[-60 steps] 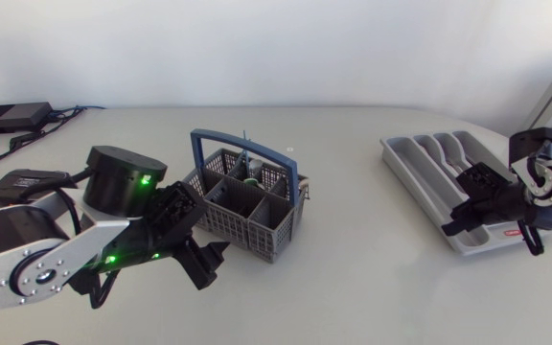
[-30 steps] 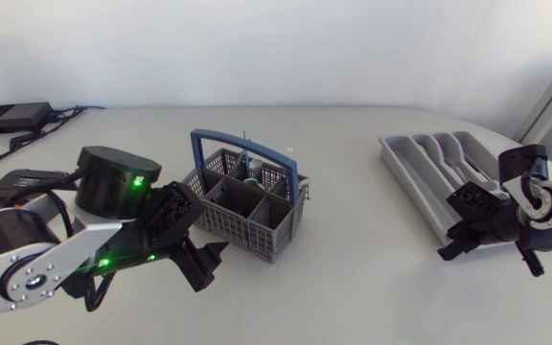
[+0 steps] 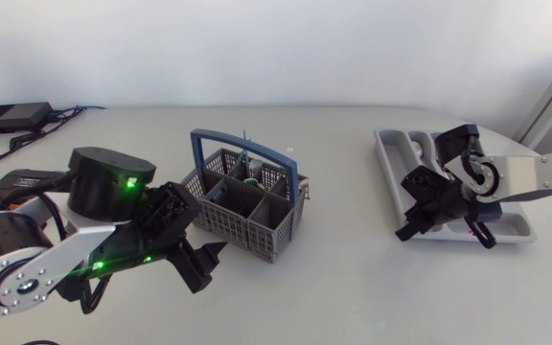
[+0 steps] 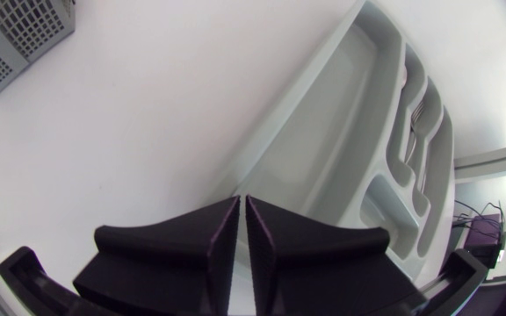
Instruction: Unload the cutlery basket into the drawer organizer.
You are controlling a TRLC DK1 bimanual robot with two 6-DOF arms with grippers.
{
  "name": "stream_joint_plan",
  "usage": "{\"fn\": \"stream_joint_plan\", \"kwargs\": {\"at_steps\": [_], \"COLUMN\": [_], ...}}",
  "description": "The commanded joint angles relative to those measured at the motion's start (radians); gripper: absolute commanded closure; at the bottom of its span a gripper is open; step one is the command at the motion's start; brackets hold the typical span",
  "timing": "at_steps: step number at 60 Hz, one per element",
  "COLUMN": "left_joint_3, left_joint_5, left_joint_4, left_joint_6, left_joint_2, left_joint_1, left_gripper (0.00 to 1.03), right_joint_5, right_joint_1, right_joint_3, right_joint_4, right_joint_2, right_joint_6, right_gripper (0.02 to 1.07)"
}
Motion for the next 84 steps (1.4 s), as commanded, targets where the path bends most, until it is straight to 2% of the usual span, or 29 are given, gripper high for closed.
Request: {"fn": "stream_joint_plan", "kwargs": {"at_steps": [1,7,15,19,26,29,33,41,46,51,56,63,70,72,78,84], "left_joint_3": [-0.028,-0.023,-0.025,-0.022,-0.013,-0.01,-0.004,0.006,0.016,0.032,0.032,0.033,0.05,0.053,0.082,0.115], "left_joint_5": [-0.006,-0.006,-0.006,-0.006,-0.006,-0.006,-0.007,-0.007,-0.006,0.017,0.065,0.095,0.137,0.143,0.183,0.207], "left_joint_4": [-0.009,-0.009,-0.009,-0.007,-0.003,-0.003,-0.003,0.01,0.013,0.0,-0.006,0.01,0.039,0.049,0.068,0.088], "left_joint_6": [-0.011,-0.011,-0.011,-0.011,-0.008,-0.005,-0.003,0.004,0.007,0.021,0.04,0.055,0.058,0.058,0.061,0.061], "left_joint_2": [-0.01,-0.006,-0.004,0.0,0.008,0.01,0.01,-0.024,-0.039,-0.039,-0.024,0.014,0.097,0.12,0.204,0.281], "left_joint_1": [0.0,0.0,0.003,0.002,-0.001,0.003,0.026,0.123,0.198,0.273,0.336,0.384,0.438,0.445,0.471,0.491], "left_gripper": [0.1,0.1,0.1,0.1,0.1,0.1,0.1,0.11,0.12,0.2,0.23,0.4,0.68,0.73,0.9,1.0], "right_joint_5": [0.0,0.036,0.035,0.021,-0.03,-0.056,-0.111,-0.183,-0.191,-0.192,-0.192,-0.192,-0.201,-0.218,-0.266,-0.303], "right_joint_1": [0.031,0.03,-0.012,-0.027,-0.039,-0.039,-0.035,0.008,0.056,0.119,0.176,0.211,0.234,0.234,0.234,0.248], "right_joint_3": [0.046,0.067,0.038,0.018,-0.014,-0.028,-0.052,-0.055,-0.043,-0.029,0.005,0.064,0.14,0.159,0.227,0.291], "right_joint_4": [-0.016,-0.006,0.014,0.014,-0.001,-0.007,-0.01,-0.03,-0.03,-0.016,0.014,0.027,0.03,0.03,0.027,0.019], "right_joint_2": [0.055,0.083,0.037,-0.017,-0.131,-0.18,-0.261,-0.332,-0.335,-0.324,-0.276,-0.195,-0.102,-0.08,-0.005,0.07], "right_joint_6": [0.039,0.042,0.017,-0.006,-0.035,-0.044,-0.052,-0.04,-0.011,0.017,0.057,0.094,0.128,0.138,0.172,0.195], "right_gripper": [0.94,0.94,0.91,0.77,0.41,0.33,0.32,0.33,0.33,0.34,0.49,0.65,0.86,0.91,0.92,0.94]}}
